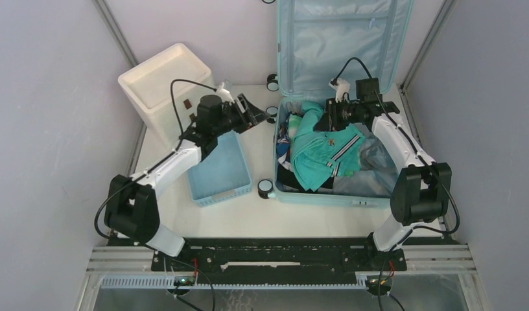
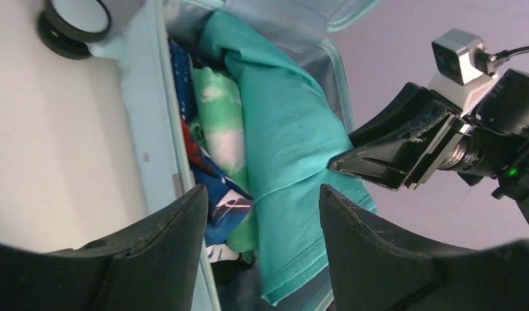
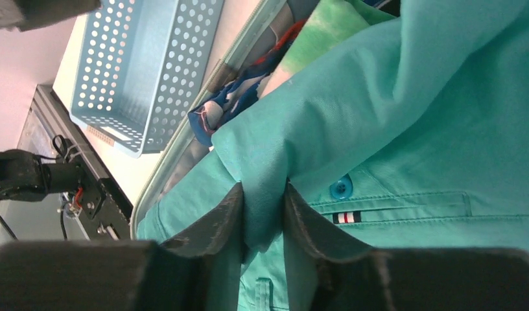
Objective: Open, take out, and arrange the luggage
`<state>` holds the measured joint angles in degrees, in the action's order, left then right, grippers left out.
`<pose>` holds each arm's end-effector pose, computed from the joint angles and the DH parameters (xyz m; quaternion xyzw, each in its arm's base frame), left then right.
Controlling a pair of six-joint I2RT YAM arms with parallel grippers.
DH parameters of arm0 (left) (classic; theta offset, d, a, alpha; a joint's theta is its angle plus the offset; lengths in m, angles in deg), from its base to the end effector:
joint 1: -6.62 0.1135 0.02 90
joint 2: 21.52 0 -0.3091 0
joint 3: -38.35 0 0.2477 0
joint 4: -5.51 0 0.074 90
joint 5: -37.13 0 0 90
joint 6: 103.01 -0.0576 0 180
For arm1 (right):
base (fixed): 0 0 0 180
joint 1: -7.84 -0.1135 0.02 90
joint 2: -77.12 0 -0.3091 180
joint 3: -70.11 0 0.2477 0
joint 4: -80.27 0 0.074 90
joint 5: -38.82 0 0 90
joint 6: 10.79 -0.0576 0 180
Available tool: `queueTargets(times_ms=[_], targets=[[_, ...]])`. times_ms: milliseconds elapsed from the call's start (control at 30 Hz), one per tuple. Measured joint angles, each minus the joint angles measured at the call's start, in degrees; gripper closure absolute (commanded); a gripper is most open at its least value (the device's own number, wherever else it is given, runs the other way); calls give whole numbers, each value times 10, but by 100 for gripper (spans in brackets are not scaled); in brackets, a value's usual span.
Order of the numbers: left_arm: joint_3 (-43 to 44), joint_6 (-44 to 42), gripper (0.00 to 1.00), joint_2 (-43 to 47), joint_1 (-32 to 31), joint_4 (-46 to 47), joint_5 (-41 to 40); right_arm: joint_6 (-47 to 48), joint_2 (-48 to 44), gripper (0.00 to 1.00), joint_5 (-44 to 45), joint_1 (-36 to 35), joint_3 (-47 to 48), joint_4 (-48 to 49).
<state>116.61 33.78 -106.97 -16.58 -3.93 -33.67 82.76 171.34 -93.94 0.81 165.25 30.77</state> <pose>0.3273 -0.1609 0.3539 -0.0641 0.7944 -0.4474 0.4059 0.3598 0.0838 0.3385 -0.2087 0.8554 0.3508 0.3188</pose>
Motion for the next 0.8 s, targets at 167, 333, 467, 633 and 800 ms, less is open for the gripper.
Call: queueTargets(times_ms=[167, 333, 467, 633, 800], targets=[[8, 30, 29, -47, -22, 23, 35, -9, 0, 93, -21, -2, 0, 14], [38, 38, 28, -89, -31, 26, 56, -23, 0, 93, -69, -3, 0, 33], [77, 45, 27, -113, -31, 31, 71, -38, 2, 67, -108, -17, 0, 48], [101, 66, 26, -137, -31, 58, 89, -50, 14, 39, -141, -64, 0, 59], [110, 89, 25, -178, -30, 86, 115, -40, 19, 33, -181, -77, 0, 42]])
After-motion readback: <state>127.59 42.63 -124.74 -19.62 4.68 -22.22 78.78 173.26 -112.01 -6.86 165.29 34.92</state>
